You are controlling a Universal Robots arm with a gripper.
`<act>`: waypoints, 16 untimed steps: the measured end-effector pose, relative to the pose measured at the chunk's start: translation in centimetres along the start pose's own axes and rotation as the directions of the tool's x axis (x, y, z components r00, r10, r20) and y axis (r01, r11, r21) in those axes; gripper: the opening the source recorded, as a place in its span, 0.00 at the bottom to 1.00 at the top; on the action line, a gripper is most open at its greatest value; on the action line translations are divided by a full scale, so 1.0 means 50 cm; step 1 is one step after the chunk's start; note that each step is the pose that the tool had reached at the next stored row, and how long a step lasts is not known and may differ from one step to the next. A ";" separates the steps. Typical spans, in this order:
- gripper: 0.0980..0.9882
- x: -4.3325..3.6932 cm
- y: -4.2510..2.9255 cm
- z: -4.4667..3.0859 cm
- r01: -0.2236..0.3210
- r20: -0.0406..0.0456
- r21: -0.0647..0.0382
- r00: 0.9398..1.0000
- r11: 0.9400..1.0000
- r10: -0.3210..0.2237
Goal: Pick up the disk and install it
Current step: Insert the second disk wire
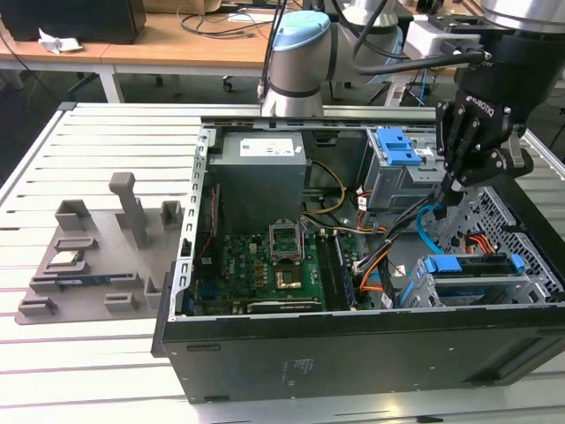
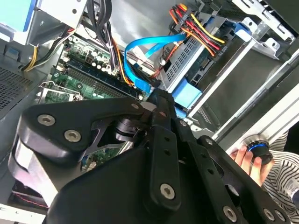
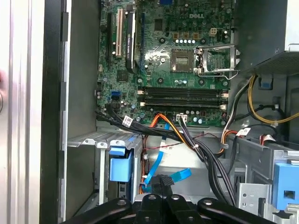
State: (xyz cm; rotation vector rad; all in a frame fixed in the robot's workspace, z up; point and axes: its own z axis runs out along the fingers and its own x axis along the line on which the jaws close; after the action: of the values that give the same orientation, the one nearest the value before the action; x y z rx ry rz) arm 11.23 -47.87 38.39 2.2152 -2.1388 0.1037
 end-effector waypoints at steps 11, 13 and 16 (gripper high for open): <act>0.30 -0.004 0.002 0.014 0.043 0.004 0.004 0.999 0.999 -0.043; 0.30 -0.008 0.002 0.023 0.047 0.004 0.004 0.999 0.999 -0.047; 0.30 -0.010 0.003 0.037 0.047 0.004 0.005 0.999 0.999 -0.047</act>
State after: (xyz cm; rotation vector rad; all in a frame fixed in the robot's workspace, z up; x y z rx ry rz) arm 11.06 -47.55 36.52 2.2690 -2.0886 0.1014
